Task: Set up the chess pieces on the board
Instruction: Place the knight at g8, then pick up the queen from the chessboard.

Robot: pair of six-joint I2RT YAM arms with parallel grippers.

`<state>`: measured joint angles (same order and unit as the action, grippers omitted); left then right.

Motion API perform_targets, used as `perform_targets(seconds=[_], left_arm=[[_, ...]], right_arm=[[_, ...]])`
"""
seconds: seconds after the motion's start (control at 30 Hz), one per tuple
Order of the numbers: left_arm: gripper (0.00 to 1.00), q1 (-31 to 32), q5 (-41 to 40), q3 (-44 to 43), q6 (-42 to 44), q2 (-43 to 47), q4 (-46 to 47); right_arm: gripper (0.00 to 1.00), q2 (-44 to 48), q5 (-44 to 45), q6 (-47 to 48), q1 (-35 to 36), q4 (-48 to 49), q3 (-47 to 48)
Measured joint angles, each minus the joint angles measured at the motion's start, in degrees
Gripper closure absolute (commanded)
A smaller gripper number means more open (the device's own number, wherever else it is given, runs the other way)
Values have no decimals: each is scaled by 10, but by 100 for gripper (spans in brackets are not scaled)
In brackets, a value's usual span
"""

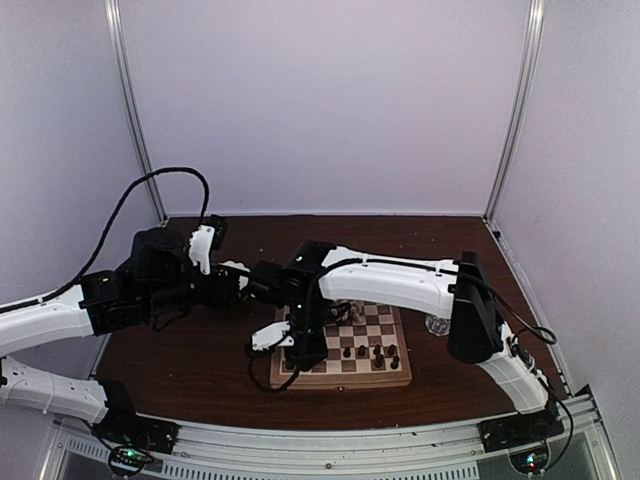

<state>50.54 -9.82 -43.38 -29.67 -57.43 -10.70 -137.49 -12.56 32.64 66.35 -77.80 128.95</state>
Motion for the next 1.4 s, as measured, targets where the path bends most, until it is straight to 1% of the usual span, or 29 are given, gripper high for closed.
perform_targets(seconds=[0.17, 0.23, 0.33, 0.4, 0.53, 0.6, 0.7, 0.8, 0.97, 1.07, 1.23, 1.4], left_arm=[[36, -4, 2, 0, 0, -4, -3], [37, -16, 16, -1, 1, -13, -5], [42, -42, 50, -3, 1, -45, -5], [46, -57, 85, -5, 2, -79, -4], [48, -68, 158, -23, 13, -169, -2], [50, -67, 194, -46, 21, -225, -2], [50, -67, 219, -85, 26, -293, -6], [49, -67, 225, -127, 25, -344, -10], [47, -67, 215, -180, 20, -395, -14], [53, -70, 210, -205, 17, -415, -19], [61, -101, 243, -263, 4, -473, -23], [70, -138, 283, -257, -25, -501, -2]], right_arm=[[70, 12, 15, 0, 2, -10, -4], [69, 42, 21, 0, -3, -4, -34], [69, 115, 19, -2, -12, 0, -96], [68, 167, 12, -3, -26, 3, -132], [68, 268, 0, -5, -71, 27, -212], [69, 304, -6, -7, -96, 43, -251], [69, 338, -16, -10, -131, 73, -310], [69, 352, -20, -12, -157, 98, -356], [69, 356, -20, -11, -166, 130, -390], [70, 353, -19, -9, -165, 147, -380], [71, 323, 13, 10, -148, 203, -338], [73, 285, 50, 48, -112, 285, -333]])
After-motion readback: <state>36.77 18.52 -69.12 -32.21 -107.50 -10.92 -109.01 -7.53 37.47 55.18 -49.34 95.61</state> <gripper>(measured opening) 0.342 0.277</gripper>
